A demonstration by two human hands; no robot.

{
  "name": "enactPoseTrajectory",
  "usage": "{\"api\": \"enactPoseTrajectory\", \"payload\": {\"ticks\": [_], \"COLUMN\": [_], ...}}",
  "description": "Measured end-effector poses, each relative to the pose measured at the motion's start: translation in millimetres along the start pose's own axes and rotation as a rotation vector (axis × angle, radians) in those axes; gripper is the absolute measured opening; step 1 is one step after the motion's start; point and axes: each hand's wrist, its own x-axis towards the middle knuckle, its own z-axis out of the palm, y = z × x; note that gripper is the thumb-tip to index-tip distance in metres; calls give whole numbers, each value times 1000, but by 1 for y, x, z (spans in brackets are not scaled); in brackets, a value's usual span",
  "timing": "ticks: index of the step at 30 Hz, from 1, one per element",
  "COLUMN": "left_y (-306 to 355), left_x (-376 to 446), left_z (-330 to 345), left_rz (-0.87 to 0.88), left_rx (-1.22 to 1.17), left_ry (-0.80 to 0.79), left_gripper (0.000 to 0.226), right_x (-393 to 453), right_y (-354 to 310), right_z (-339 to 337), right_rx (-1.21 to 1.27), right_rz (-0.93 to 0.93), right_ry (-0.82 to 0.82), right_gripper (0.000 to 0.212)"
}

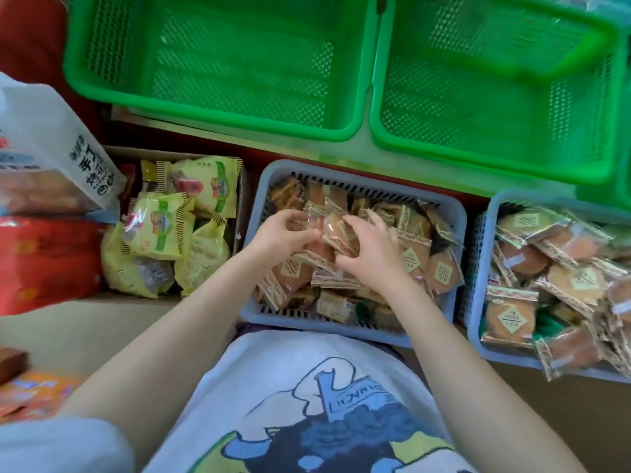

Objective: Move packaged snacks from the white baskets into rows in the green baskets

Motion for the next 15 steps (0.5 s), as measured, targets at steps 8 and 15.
{"api": "enactPoseTrajectory", "payload": {"ticks": [8,15], "left_y": [-1,11], "left_x": [-20,-40], "left_z": [7,16], "left_rz": [-105,16], "left_rx": [-348,-694], "left_ry": [-57,-298], "left_gripper": [34,43], "right_x": [-22,-44], "right_y": [23,32], "right_z": [-62,-91], "right_rx": [658,1444], "right_rz": [153,234], "right_ry": [299,161], "right_gripper": [14,18]}}
